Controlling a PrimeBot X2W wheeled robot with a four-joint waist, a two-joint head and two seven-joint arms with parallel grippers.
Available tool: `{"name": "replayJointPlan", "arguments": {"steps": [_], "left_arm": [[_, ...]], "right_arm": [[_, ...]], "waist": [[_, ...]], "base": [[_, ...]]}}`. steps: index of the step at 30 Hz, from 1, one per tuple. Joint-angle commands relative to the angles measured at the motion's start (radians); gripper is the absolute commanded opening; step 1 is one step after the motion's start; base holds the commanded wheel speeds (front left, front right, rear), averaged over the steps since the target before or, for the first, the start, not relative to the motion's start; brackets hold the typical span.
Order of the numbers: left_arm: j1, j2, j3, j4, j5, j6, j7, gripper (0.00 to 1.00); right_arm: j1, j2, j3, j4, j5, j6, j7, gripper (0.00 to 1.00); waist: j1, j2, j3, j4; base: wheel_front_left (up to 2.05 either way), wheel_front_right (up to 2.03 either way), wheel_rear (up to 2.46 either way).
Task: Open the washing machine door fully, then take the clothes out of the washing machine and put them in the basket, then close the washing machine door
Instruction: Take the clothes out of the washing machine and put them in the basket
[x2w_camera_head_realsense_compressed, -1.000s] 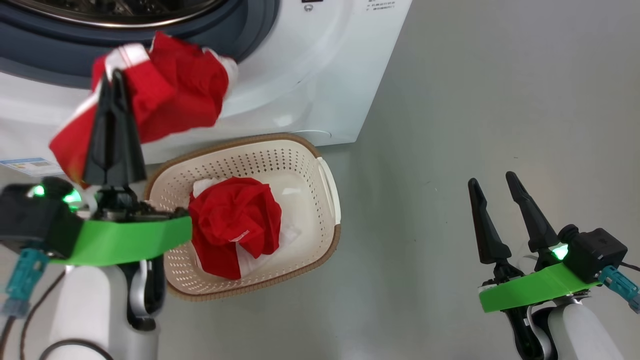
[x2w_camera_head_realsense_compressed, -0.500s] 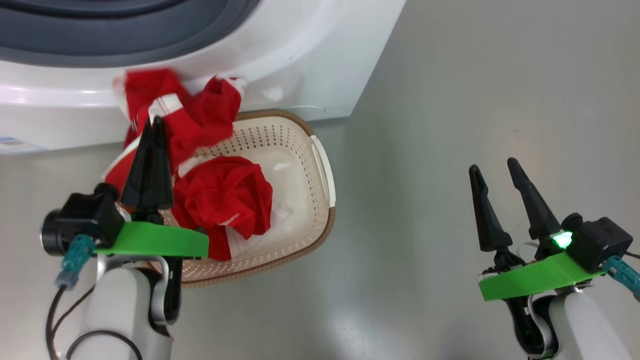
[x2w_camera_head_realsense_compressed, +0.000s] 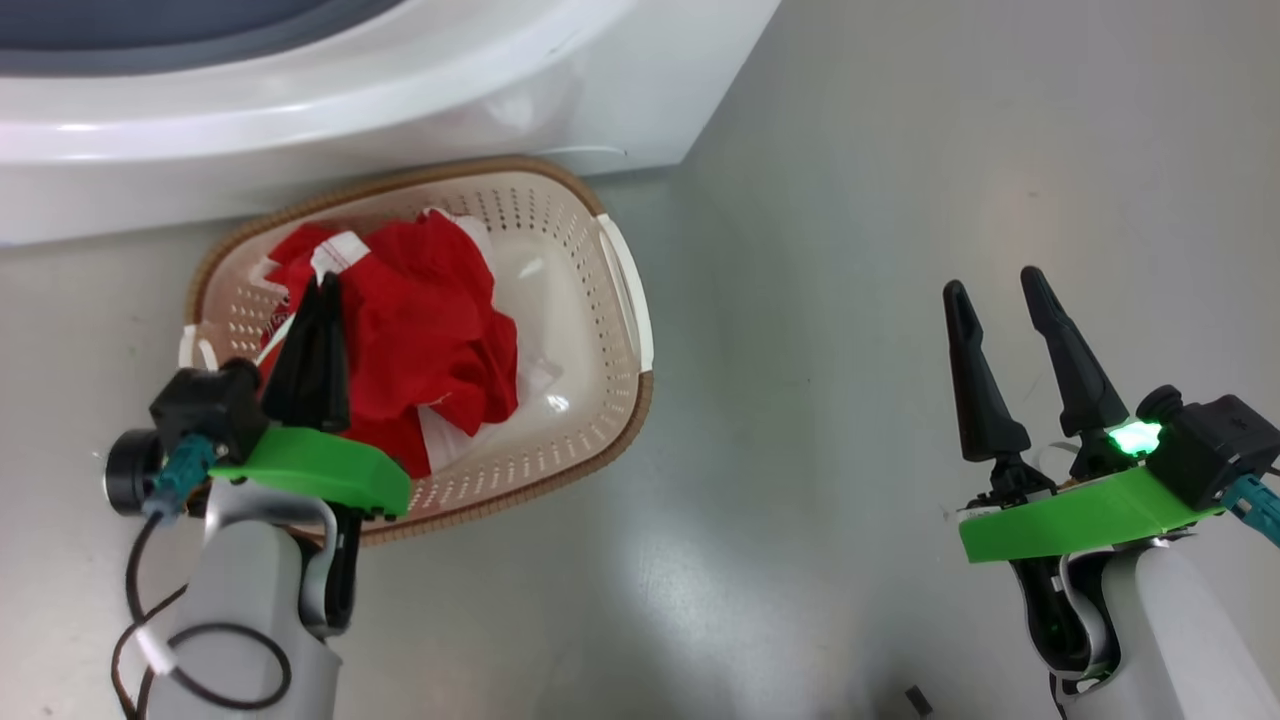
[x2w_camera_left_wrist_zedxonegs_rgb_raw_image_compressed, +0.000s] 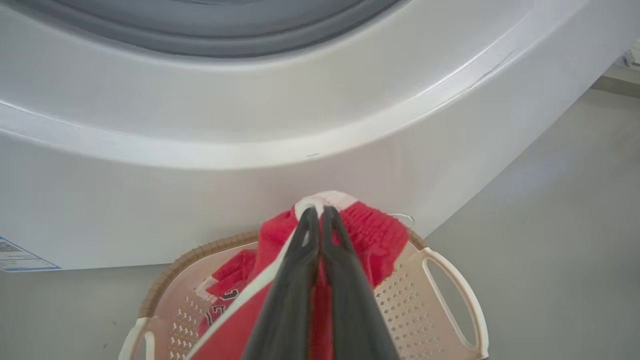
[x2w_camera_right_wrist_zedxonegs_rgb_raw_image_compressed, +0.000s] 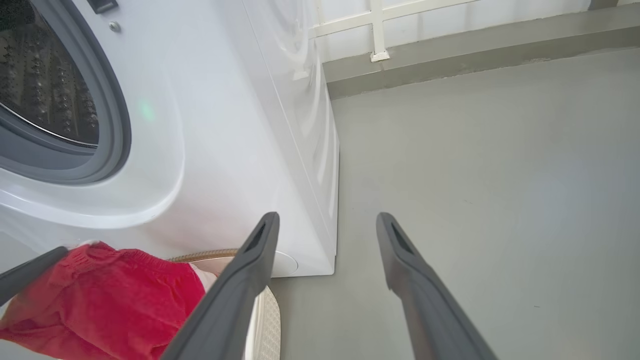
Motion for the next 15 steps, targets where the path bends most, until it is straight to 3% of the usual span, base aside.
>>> {"name": "replayJointPlan", "arguments": {"steps": [1, 15], "left_arm": [[-0.008, 0.024, 0.029, 0.001, 0.014, -0.007, -0.004, 0.00], [-0.160, 0.034, 0.056, 0.246, 0.087, -0.044, -0.004, 0.00]], "right_arm": [[0.003, 0.000, 0.027, -0.025, 0.004, 0.000, -0.006, 1.00], [-0.044, 0.001, 0.031, -0.040, 0.020, 0.000, -0.006, 1.00]], "waist": [[0.0000, 0.0000, 0.030, -0.008], [0.0000, 0.0000, 0.151, -0.034]], "base": [[0.00, 0.00, 0.00], [0.00, 0.00, 0.00]]}}
